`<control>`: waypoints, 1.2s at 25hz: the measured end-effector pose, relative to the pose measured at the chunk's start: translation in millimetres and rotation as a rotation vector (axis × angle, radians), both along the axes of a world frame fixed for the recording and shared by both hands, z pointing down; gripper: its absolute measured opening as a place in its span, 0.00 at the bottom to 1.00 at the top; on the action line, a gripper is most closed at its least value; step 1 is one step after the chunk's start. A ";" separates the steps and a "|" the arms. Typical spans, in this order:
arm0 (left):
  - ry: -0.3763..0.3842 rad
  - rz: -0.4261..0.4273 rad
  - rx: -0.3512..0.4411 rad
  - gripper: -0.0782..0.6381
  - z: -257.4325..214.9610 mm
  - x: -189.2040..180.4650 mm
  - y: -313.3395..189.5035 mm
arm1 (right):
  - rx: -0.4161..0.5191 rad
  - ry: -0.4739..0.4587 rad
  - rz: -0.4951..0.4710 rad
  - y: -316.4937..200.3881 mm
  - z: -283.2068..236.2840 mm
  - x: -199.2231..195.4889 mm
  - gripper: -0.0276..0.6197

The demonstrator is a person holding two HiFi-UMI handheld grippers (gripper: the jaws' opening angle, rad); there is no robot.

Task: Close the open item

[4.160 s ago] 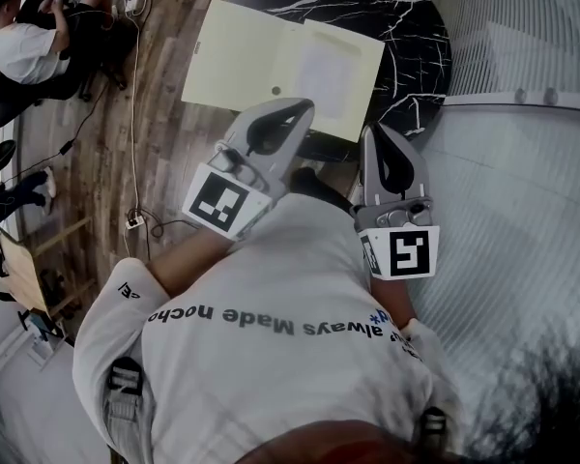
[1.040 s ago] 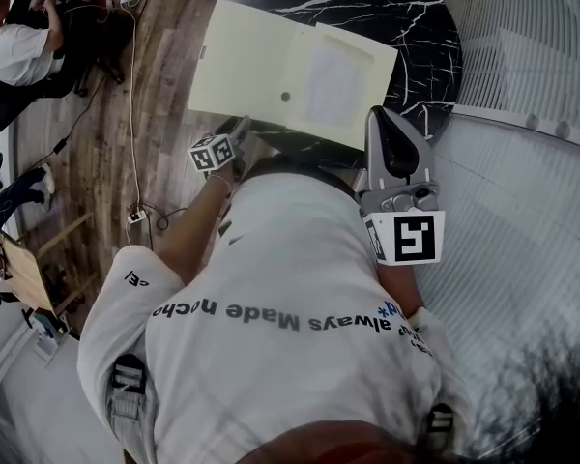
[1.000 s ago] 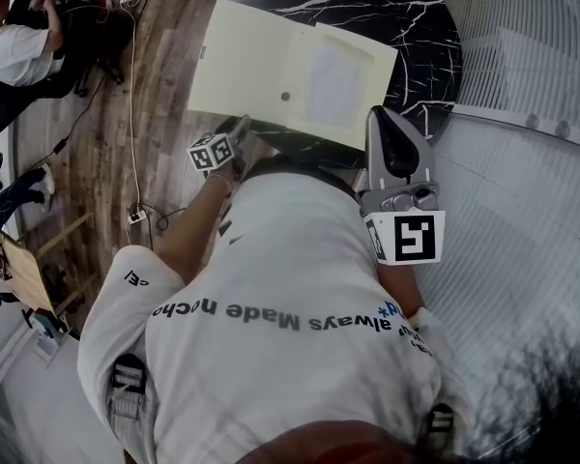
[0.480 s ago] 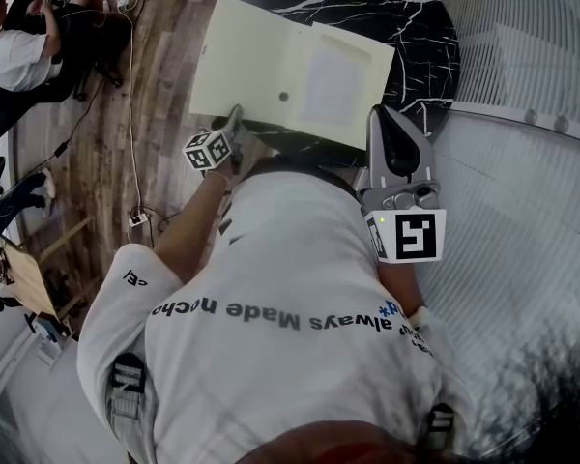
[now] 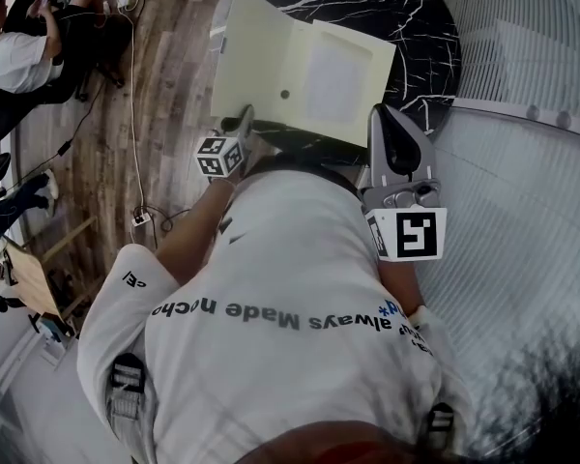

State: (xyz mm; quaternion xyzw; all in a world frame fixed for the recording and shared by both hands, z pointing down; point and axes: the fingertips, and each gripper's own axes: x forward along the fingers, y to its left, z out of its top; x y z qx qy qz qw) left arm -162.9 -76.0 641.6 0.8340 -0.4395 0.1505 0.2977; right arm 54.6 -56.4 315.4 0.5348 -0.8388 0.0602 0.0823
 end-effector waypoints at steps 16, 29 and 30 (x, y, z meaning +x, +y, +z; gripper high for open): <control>-0.373 0.385 0.129 0.18 -20.6 74.5 9.7 | -0.014 -0.003 0.026 4.5 4.3 8.8 0.05; -0.612 0.730 0.143 0.20 -1.7 147.3 36.6 | -0.024 -0.005 0.054 11.5 10.9 17.6 0.05; -0.626 0.755 0.140 0.20 1.1 152.4 38.8 | -0.026 -0.005 0.056 12.0 12.2 18.4 0.05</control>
